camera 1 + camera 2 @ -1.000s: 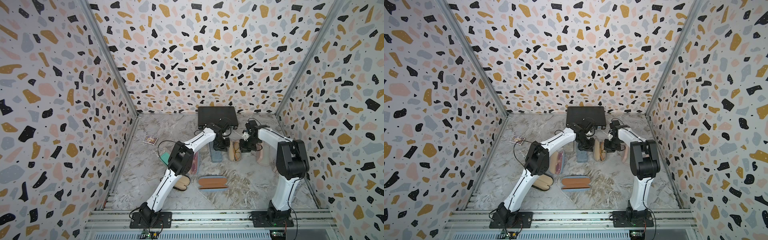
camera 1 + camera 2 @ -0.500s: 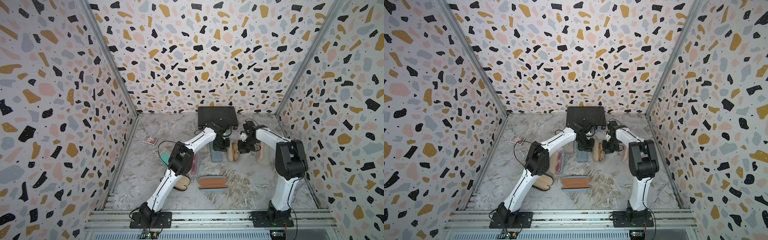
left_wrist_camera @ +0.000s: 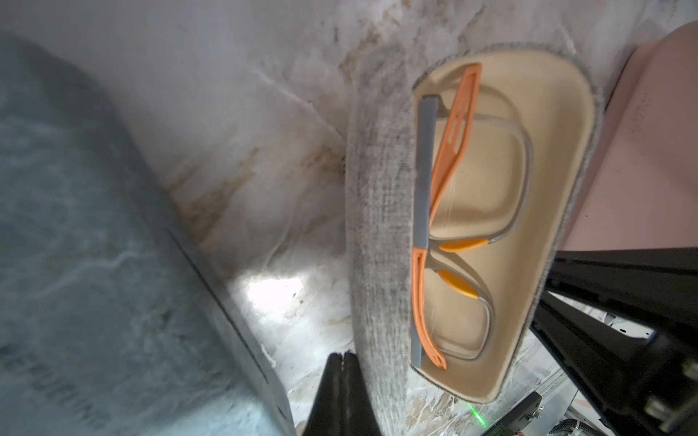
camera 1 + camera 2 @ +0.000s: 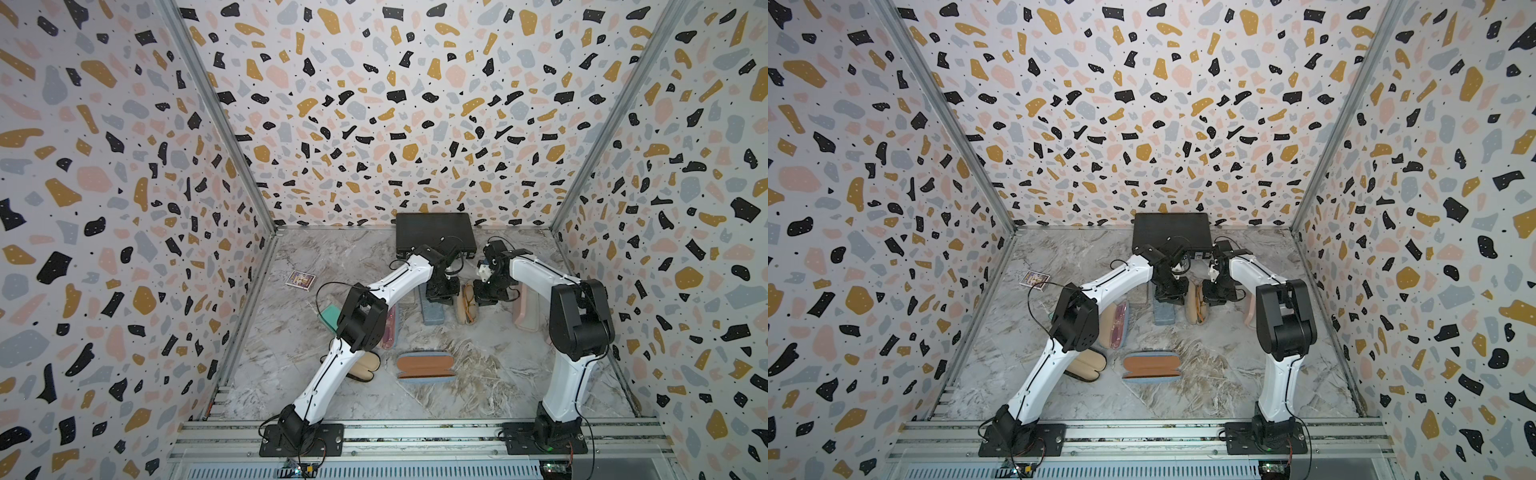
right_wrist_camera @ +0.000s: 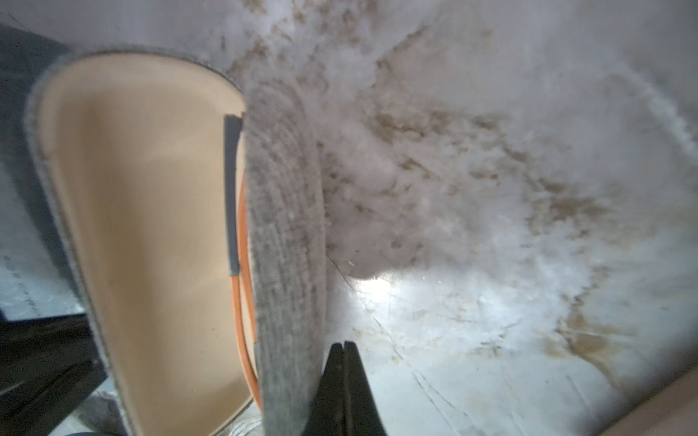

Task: Close the glasses case
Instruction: Close the glasses case at the center of the board.

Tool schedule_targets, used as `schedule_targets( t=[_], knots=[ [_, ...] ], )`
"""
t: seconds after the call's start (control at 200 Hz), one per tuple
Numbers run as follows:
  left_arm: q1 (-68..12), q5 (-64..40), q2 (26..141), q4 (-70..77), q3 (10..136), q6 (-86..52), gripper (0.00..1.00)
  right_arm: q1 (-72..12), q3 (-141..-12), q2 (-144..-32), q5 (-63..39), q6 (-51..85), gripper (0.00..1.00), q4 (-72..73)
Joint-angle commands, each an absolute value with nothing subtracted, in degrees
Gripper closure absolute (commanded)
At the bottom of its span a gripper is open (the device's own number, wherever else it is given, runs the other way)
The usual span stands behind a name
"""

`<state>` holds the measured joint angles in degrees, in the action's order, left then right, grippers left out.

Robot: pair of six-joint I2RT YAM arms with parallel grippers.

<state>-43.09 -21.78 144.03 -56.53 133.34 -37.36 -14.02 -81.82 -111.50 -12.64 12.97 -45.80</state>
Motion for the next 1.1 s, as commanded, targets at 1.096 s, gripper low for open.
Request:
schedule_targets(
  t=[1.096],
  knots=[
    [-40.26, -19.87, 116.19, -39.85, 100.42, -37.19, 1.00, -16.88, -73.21, -95.79, -5.99, 21.78, 0.81, -46.15]
  ],
)
